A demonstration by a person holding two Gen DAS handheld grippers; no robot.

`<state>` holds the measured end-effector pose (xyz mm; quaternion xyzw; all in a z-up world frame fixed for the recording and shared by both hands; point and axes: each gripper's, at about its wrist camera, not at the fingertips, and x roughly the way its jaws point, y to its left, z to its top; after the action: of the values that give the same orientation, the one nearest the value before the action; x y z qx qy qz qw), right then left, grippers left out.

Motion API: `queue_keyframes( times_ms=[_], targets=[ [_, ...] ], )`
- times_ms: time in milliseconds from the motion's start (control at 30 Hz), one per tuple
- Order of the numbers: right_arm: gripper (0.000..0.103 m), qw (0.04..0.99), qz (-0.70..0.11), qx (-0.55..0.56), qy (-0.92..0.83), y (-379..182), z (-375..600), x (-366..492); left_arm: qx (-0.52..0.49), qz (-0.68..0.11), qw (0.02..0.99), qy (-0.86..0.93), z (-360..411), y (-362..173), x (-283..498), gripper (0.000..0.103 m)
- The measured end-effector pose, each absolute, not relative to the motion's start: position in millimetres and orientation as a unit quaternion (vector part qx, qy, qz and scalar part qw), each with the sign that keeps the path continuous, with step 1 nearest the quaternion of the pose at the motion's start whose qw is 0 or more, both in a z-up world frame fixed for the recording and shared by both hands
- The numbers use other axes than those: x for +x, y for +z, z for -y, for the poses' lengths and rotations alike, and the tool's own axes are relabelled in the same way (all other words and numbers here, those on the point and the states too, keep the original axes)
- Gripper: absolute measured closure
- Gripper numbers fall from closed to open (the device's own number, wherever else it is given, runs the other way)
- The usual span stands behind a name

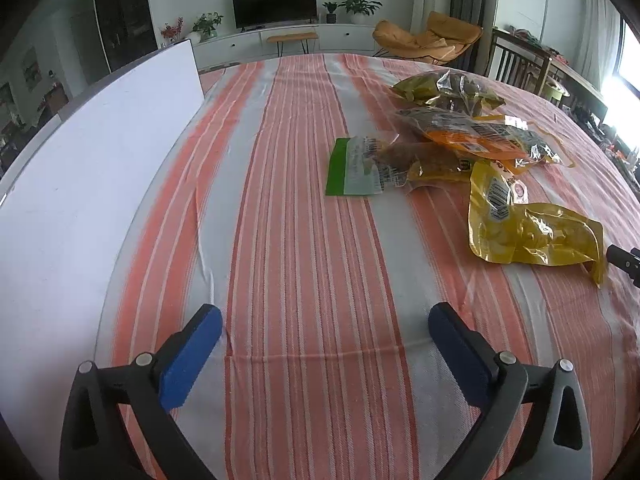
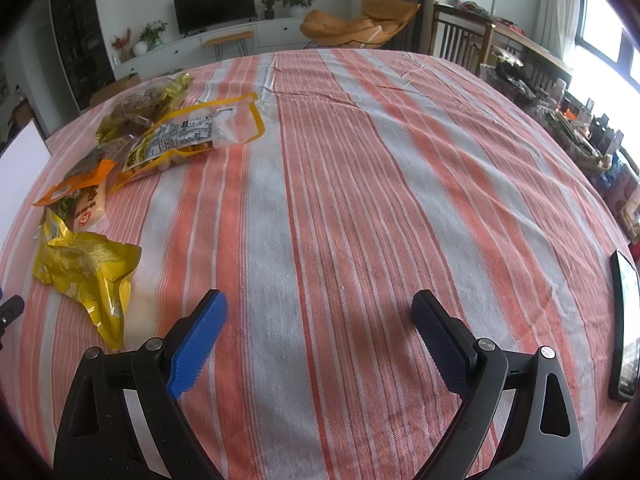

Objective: Organize snacks
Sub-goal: 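Move both open grippers back above the snacks on the table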

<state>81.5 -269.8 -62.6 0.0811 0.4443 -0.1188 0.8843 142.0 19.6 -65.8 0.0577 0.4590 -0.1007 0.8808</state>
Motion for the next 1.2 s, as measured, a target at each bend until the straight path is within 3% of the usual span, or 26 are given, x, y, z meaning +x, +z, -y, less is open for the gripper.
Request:
queue_keyframes(
  times_ms=[1200],
  targets=[
    [0.007,0.884,-0.445,0.080,-0.119,-61.5,270.1,79.9,0.054,-0.462,0.878,-0.111,-21.2,-66.9,143.5,0.000]
  ],
)
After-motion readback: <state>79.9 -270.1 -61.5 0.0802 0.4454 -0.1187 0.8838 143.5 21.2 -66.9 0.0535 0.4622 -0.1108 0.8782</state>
